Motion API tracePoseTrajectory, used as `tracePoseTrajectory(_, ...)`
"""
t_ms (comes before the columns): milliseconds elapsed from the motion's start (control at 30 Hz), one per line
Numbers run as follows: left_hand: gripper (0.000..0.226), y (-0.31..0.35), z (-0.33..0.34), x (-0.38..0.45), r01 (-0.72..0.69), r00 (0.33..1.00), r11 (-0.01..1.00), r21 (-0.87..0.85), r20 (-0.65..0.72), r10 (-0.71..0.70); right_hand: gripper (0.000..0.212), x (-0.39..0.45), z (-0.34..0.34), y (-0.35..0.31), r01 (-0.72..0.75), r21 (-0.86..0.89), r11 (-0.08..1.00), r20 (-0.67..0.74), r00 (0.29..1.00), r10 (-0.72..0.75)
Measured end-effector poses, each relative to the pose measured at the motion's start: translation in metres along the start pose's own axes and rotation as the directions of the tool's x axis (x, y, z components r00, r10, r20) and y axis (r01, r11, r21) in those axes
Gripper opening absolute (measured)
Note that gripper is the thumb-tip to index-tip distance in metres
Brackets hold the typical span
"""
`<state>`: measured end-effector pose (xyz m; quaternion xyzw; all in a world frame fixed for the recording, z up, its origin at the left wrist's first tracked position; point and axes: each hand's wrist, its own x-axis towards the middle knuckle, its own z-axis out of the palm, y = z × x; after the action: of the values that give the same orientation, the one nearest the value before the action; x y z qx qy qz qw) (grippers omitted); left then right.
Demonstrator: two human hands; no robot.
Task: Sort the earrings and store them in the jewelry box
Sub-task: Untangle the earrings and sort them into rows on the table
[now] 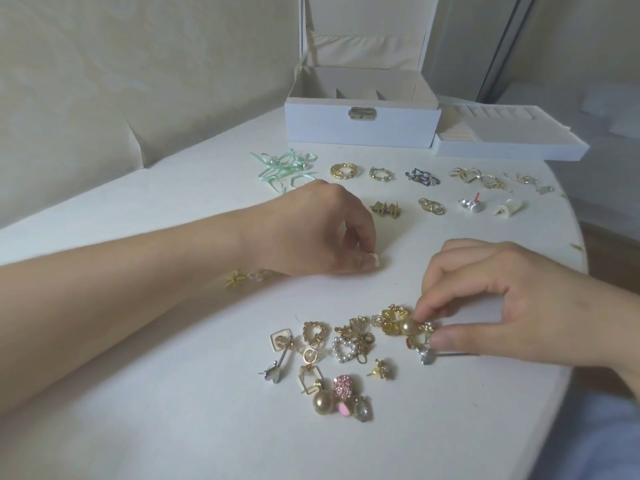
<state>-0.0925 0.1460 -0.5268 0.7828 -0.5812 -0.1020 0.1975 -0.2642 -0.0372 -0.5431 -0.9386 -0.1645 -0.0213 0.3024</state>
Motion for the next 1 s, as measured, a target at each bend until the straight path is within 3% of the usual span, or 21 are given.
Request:
tracePoseTrajectory(133, 0.016, 0.0, -0.002, 0.0, 0.008, 1.0, 1.0, 0.021, -0.003, -0.008, 0.015, 0.002, -0.003, 0.003, -0.021, 0.002, 1.0, -0.026, 0.999, 0.021)
tracePoseTrajectory(267, 0.014, 0.0, -0.002, 0.0, 0.02, 1.0, 0.999, 0.039, -0.025, -0.019, 0.006, 0.019, -0.004, 0.014, -0.153, -0.045, 0.987, -0.313, 0.94, 0.132)
tracePoseTrajectory(367, 0.011, 0.001, -0.002, 0.0, 0.019, 0.999, 0.999, 0.049, -0.037, -0.017, 0.007, 0.039, 0.004, 0.016, -0.272, -0.199, 0.942, -0.447, 0.88, 0.16)
tracePoseTrajectory(467, 0.009, 0.0, -0.001, 0.0, 0.01, 0.999, 0.998, 0.065, -0.052, -0.006, 0.016, 0.046, 0.012, 0.012, -0.298, -0.234, 0.926, -0.442, 0.88, 0.172)
tracePoseTrajectory(767, 0.01, -0.001, 0.0, 0.0, -0.017, 0.998, 0.996, 0.092, -0.053, 0.022, 0.02, 0.038, 0.007, 0.02, -0.164, -0.101, 0.981, -0.293, 0.947, 0.128)
tracePoseTrajectory(1000, 0.008, -0.002, -0.002, 0.0, -0.027, 0.999, 0.996, 0.088, -0.043, 0.031, 0.011, 0.041, 0.008, 0.023, -0.142, -0.038, 0.989, -0.279, 0.952, 0.126)
